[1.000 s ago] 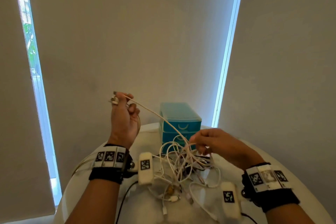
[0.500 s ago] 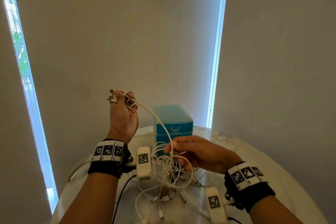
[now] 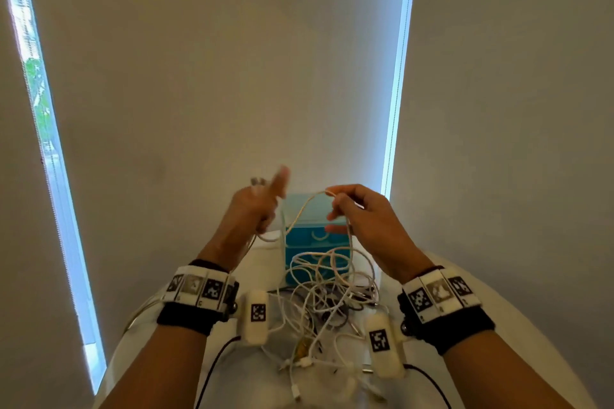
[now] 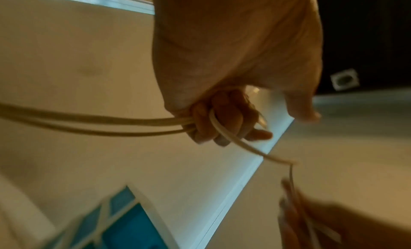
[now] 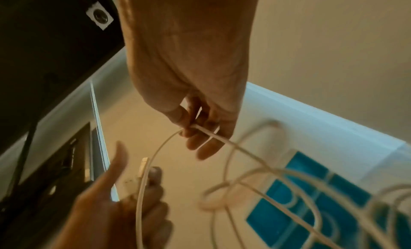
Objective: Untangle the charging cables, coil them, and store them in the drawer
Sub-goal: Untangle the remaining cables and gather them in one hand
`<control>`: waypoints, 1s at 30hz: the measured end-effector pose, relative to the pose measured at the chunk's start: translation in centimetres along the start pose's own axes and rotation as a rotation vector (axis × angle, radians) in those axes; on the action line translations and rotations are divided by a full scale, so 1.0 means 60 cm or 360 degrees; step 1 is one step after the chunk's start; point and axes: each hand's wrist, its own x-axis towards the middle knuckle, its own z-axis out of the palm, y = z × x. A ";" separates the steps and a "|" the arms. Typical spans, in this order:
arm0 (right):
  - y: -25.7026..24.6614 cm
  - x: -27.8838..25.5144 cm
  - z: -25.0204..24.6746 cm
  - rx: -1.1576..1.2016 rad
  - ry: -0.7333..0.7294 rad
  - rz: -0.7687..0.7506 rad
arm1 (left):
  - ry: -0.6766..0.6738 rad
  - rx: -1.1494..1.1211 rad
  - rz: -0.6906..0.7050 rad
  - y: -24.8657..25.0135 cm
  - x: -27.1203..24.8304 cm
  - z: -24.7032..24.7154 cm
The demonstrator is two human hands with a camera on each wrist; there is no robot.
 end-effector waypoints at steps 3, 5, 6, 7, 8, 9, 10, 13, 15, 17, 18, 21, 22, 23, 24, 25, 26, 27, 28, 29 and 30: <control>-0.029 0.003 0.007 0.0030 0.0029 -0.0094 | -0.0261 0.0744 -0.0032 0.003 -0.024 0.027; -0.039 0.003 0.010 0.0068 0.0033 -0.0092 | -0.0369 0.0777 -0.0009 0.003 -0.031 0.034; -0.041 0.003 0.011 0.0044 0.0040 -0.0107 | -0.0369 0.0801 0.0041 0.003 -0.033 0.037; -0.040 0.002 0.012 0.0013 0.0057 -0.0124 | -0.0305 0.0813 0.0107 0.001 -0.034 0.040; -0.038 0.001 0.013 -0.0013 0.0080 -0.0134 | -0.0187 0.0773 0.0171 -0.001 -0.035 0.042; -0.036 -0.001 0.012 -0.0013 0.0091 -0.0134 | -0.0042 0.0669 0.0219 -0.004 -0.036 0.042; -0.032 -0.002 0.011 -0.0005 0.0076 -0.0119 | 0.0103 0.0516 0.0246 -0.007 -0.033 0.040; -0.011 -0.020 0.016 -0.0137 -0.0244 0.0057 | 0.0404 0.0074 0.0265 -0.009 -0.021 0.024; 0.021 -0.032 0.023 -0.0425 -0.0451 0.0136 | 0.0524 -0.0062 0.0272 -0.007 -0.011 0.011; 0.054 -0.034 0.021 -0.0713 -0.0431 0.0093 | 0.0627 -0.0127 0.0297 -0.006 -0.005 0.001; 0.066 -0.030 0.017 -0.0846 -0.0379 0.0086 | 0.0669 -0.0150 0.0319 -0.006 -0.005 -0.004; 0.074 -0.026 0.017 -0.1287 -0.0488 0.0165 | 0.0777 -0.0268 0.0403 -0.002 -0.005 -0.017; 0.077 -0.028 0.020 -0.1387 -0.0602 0.0225 | 0.0804 -0.0337 0.0421 0.001 -0.004 -0.020; 0.081 -0.030 0.023 -0.1454 -0.0711 0.0291 | 0.0826 -0.0393 0.0436 0.006 -0.001 -0.024; 0.086 -0.033 0.025 -0.1545 -0.0801 0.0347 | 0.0844 -0.0425 0.0451 0.012 0.001 -0.027; 0.092 -0.035 0.026 -0.1690 -0.0861 0.0386 | 0.0859 -0.0440 0.0470 0.016 0.003 -0.030; 0.099 -0.036 0.026 -0.1882 -0.0876 0.0387 | 0.0871 -0.0453 0.0489 0.020 0.003 -0.033; 0.102 -0.037 0.026 -0.2047 -0.0842 0.0358 | 0.0880 -0.0466 0.0507 0.025 0.003 -0.035; 0.103 -0.038 0.026 -0.2101 -0.0787 0.0324 | 0.0883 -0.0471 0.0516 0.028 0.003 -0.037; 0.102 -0.038 0.026 -0.2035 -0.0749 0.0298 | 0.0876 -0.0469 0.0518 0.029 0.003 -0.037; 0.100 -0.037 0.027 -0.1887 -0.0760 0.0288 | 0.0866 -0.0462 0.0515 0.030 0.003 -0.036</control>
